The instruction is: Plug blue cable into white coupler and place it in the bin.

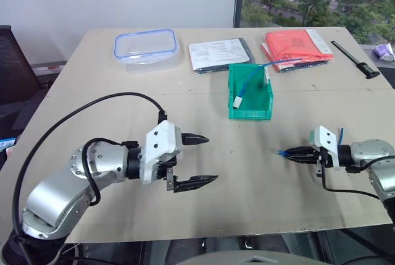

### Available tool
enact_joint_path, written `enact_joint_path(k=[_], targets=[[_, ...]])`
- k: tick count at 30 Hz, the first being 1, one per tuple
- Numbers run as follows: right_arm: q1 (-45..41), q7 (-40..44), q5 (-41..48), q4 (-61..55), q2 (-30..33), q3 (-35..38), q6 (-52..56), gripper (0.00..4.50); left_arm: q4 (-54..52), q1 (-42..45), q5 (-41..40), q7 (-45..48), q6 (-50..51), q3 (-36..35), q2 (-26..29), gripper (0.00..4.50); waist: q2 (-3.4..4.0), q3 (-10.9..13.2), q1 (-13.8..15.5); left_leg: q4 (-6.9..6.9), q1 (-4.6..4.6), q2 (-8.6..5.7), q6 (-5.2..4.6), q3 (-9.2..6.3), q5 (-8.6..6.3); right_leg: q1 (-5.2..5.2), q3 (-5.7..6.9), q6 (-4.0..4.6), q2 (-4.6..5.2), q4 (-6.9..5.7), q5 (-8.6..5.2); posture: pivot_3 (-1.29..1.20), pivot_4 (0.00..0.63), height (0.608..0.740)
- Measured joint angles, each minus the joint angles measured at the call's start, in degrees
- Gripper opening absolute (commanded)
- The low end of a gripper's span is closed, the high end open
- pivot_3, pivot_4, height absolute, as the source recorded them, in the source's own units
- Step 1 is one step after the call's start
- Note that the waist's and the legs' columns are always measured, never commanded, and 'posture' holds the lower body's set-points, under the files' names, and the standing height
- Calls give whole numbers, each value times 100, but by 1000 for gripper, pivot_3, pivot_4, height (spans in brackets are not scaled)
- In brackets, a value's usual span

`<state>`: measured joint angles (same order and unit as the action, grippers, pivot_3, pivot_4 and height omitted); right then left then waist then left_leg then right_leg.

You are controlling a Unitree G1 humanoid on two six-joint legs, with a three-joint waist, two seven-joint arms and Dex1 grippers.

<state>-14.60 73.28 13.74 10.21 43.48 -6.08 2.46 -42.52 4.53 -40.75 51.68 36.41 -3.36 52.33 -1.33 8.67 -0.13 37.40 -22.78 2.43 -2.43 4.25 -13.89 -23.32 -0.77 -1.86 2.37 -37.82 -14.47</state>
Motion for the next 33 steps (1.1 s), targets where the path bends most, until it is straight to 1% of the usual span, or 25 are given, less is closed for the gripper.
enact_joint_path(k=[3, 5, 7, 8, 11, 14, 17, 20, 22, 23, 24, 26, 27, 29, 31, 33], targets=[[-381, 36, -167, 17, -371, -398, 30, 43, -2, 133, 2, -46, 66, -42, 17, 4500, -3, 2, -67, 1, 3, 7, 1, -2, 1, 0, -1, -3, -11, -5, 3, 0, 150, 737], [-788, 41, -299, 44, -768, -728, 200, 43, 123, 302, 19, 7, 62, -49, 47, 4500, -4, 3, -93, 0, 5, 15, 2, 2, 1, -3, -6, -10, -29, -6, 13, 0, 150, 737], [-879, 39, -327, 33, -904, -862, 220, 43, 158, 355, 22, 32, 60, -50, 48, 4500, -3, 4, -78, -1, 3, 18, 2, -4, 1, -4, -1, -10, -31, -6, 13, 0, 150, 737], [-1127, 27, -430, 218, -1139, -1011, 235, 43, 254, 372, 83, 113, 46, -37, 92, 4500, -3, 5, -43, -2, -1, 27, 3, -4, 1, -6, 3, -10, -29, -5, 13, 0, 150, 737], [-1531, -9, -555, 443, -1422, -1171, 204, 43, 424, 620, 244, 217, 6, 157, 101, 4500, -3, 7, -54, -2, -5, 25, 4, 2, 1, -8, -3, -9, -29, -4, 13, 0, 150, 737], [-1614, -10, -596, 550, -1413, -1169, 155, 1142, 671, 811, 565, 358, -72, 504, 106, 4500, -3, 8, -5, -2, -11, 18, 4, 3, 1, -8, 0, -9, -21, 1, 13, 0, 150, 737], [-1518, -71, -549, 475, -1307, -1049, 184, 2578, 1106, 1166, 1002, 467, -194, 1027, 3, 4500, -4, 8, 13, 0, -12, 12, 3, 8, 1, -8, -4, -10, -19, 2, 13, 0, 150, 737], [-955, -527, -373, -104, -1194, -513, 320, 4010, 1676, 1805, 1603, 531, -260, 1707, -234, 4500, -5, 9, 94, 1, -14, -4, 3, 6, 0, -9, -2, -10, -19, 1, 13, 0, 150, 737], [-164, -793, -49, -887, -963, -26, 630, 4010, 2277, 2353, 1991, 721, -380, 2188, -569, 4500, -6, 8, 120, 2, -21, -9, 3, -1, 0, -8, 3, -13, -19, 2, 12, 0, 150, 737], [-100, -804, -23, -935, -951, -4, 655, 4010, 2322, 2375, 2023, 732, -398, 2211, -585, 4500, -7, 8, 112, 2, -21, -8, 3, -3, 0, -8, 3, -13, -19, 2, 13, 0, 150, 737], [342, -918, 170, -1303, -897, 235, 806, 4010, 2653, 2639, 2174, 836, -470, 2422, -782, 4500, -6, 10, 109, 3, -24, -9, 3, -1, 0, -10, -1, -14, -20, 2, 13, 0, 150, 737], [1103, -1164, 644, -1978, -1021, 678, 988, 4010, 3196, 3051, 2396, 1029, -598, 2702, -1132, 4500, -8, 10, 105, 5, -26, -8, 2, -8, 0, -10, 4, -15, -23, 0, 12, 0, 150, 737], [1374, -1279, 852, -2258, -1084, 794, 1058, 4010, 3403, 3193, 2497, 1130, -656, 2826, -1209, 4500, -8, 10, 83, 5, -24, -7, 2, -8, 0, -10, 1, -16, -25, 0, 12, 0, 150, 737], [1753, -1435, 1017, -2581, -1134, 989, 1107, 4010, 3619, 3378, 2653, 1252, -699, 3000, -1313, 4500, -8, 11, 58, 3, -19, -7, 2, -4, 0, -12, -7, -17, -29, -2, 12, 0, 150, 737], [2381, -1741, 1107, -2907, -1301, 1249, 1033, 4010, 4094, 3661, 2964, 1416, -770, 3285, -1499, 4500, -10, 10, 64, 3, -17, -5, 2, -7, 0, -11, -4, -17, -33, -4, 12, 0, 150, 737], [2743, -1913, 1106, -2970, -1415, 1348, 928, 4010, 4447, 3771, 3169, 1481, -834, 3413, -1671, 4500, -9, 11, 46, 4, -16, -5, 1, -5, 0, -12, -9, -17, -33, -7, 11, 0, 150, 737]])
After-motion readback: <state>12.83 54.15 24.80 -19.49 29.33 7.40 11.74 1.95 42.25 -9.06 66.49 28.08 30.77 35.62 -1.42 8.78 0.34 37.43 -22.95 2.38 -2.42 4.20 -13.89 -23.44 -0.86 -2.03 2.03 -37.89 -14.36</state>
